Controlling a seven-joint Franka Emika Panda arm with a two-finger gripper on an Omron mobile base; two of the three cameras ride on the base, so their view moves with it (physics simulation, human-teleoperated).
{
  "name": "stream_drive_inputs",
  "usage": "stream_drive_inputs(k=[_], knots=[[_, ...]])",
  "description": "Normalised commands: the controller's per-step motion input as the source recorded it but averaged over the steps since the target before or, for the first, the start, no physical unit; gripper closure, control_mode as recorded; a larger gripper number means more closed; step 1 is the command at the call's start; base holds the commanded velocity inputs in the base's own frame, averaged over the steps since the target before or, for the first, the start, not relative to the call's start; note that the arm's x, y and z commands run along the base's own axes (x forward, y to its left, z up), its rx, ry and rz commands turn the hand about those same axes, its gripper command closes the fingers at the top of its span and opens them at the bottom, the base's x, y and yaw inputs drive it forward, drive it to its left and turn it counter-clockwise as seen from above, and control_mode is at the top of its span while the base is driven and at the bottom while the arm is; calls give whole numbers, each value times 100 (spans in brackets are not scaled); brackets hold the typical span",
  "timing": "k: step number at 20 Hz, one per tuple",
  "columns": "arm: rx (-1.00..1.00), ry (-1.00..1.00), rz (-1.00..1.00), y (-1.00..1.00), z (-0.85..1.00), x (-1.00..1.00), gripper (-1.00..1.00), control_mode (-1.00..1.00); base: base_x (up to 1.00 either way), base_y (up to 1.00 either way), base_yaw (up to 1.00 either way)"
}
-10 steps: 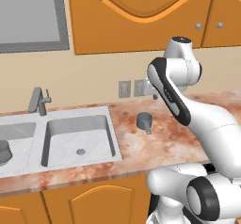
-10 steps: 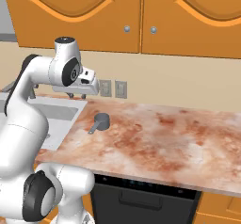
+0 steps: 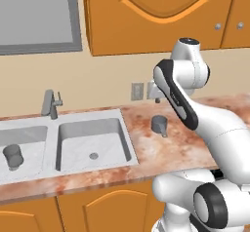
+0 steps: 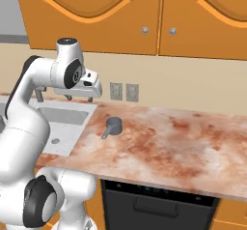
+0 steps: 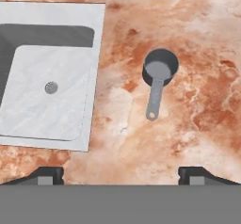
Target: Move any existing items from the left basin to the right basin for drying. Then move the measuring cup from the counter to the left basin of the sink for washing.
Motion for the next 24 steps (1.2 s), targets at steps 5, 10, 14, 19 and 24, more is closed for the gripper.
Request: stream_drive_inputs(k=[5, 10, 14, 19, 24], knots=[[0, 0, 0, 0, 0, 0, -100, 100, 0, 52, -1], [0, 0, 0, 0, 0, 0, -100, 100, 0, 49, -1], [0, 0, 0, 0, 0, 0, -100, 100, 5, 44, -3], [0, 0, 0, 0, 0, 0, -100, 100, 14, 39, -5], [0, 0, 0, 0, 0, 0, -100, 100, 26, 37, -7]])
